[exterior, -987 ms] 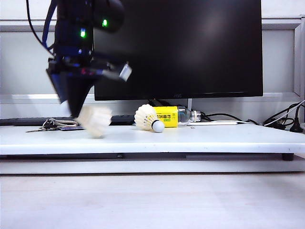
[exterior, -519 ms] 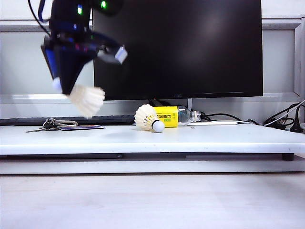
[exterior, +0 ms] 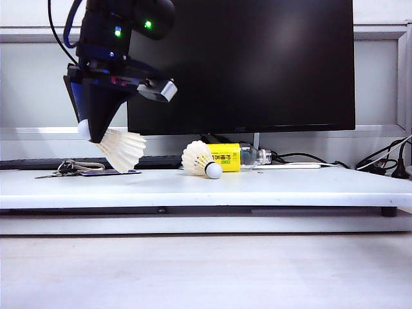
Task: Stack the badminton balls on the table vertically.
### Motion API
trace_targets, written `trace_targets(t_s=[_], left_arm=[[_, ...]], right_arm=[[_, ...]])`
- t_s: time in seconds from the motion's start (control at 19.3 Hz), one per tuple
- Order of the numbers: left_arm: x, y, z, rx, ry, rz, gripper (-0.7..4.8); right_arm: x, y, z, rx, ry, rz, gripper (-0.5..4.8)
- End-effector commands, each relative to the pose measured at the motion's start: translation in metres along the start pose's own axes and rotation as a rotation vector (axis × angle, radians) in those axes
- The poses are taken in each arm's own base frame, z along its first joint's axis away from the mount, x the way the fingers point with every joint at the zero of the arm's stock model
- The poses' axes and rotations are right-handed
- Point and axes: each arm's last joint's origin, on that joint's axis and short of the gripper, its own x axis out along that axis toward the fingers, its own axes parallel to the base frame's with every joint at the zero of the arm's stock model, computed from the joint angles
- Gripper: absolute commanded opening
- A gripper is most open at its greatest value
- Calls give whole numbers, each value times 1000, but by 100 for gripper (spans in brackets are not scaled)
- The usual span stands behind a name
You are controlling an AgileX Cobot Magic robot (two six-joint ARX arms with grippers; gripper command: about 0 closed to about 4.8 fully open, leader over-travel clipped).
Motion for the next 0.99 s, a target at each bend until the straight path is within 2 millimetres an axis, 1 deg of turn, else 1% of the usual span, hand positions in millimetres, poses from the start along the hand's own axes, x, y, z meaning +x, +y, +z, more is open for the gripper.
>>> trace_targets(t_s=[0.05,0.21,0.42,0.52,0.62,0.68,0.73,0.78,0.88,0.99], left_arm=[[-3,-3,3,-18,-56,-112,129],[-4,-4,6,-39,-113,-210,129],[-6,-6,13,-63,-218,-393,129],[-8,-7,16,-71,-279,-530,129],[-11,-9,20,-54,-359,-711,129],[-14,-10,22,-35,-413,-829,129],[-16,-11,23,-23,-443,-890,129],[-20,-12,26,9,-512,-1016,129],[-26,-12,30,57,-595,-1154,129],[-30,-13,33,97,-655,-1226,129]], right_arm=[[0,1,2,13,-9,16,-1],[0,4,5,16,-27,87,-1],[-1,9,10,-12,-52,212,0],[-2,11,12,-4,-54,259,0],[-2,12,13,16,-62,283,0],[-3,13,14,28,-67,289,1],[-3,13,15,33,-75,293,3],[-3,14,17,30,-87,309,21],[-4,16,20,35,-111,335,79],[-5,17,22,41,-134,351,86]])
